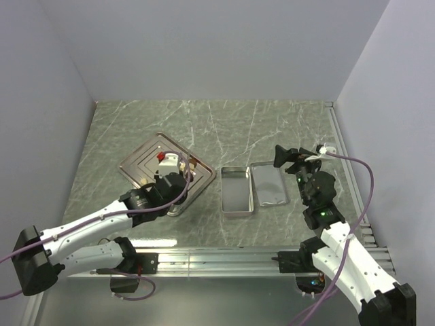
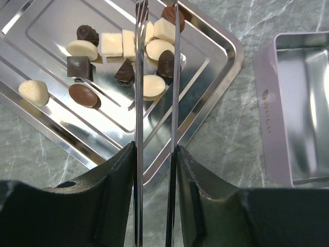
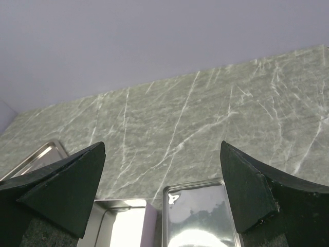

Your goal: Pack the chocolate

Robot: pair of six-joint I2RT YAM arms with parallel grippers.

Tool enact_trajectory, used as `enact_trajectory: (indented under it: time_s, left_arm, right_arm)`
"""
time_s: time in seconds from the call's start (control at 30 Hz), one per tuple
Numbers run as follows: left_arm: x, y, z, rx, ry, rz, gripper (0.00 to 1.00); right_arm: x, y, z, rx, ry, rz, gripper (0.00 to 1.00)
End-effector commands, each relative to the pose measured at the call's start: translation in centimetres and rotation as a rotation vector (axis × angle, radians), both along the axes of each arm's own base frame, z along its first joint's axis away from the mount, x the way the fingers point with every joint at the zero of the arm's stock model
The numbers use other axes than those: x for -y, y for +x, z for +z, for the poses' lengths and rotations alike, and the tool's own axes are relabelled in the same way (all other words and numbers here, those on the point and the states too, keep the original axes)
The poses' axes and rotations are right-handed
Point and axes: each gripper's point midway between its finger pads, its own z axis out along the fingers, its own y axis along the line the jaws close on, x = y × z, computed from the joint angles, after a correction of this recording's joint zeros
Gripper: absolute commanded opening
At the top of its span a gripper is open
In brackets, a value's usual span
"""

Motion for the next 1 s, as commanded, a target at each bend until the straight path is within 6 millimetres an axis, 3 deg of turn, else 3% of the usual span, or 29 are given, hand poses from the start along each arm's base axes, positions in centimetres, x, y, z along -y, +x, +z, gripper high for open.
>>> enact_trajectory:
  time_s: [0.0,0.97]
  left_arm:
    - [0.1,0.3,-0.5,0.005,0.006,0.014,0.42]
    - [2.8,0.7,-2.5,-0.044,0.028,-0.097,0.43]
  right_arm:
    - [0.0,-0.5,3.5,0.094,0.027,0.014,0.99]
    - [-0.1,-0.7,3.6,0.103,0.031,0.022,0.98]
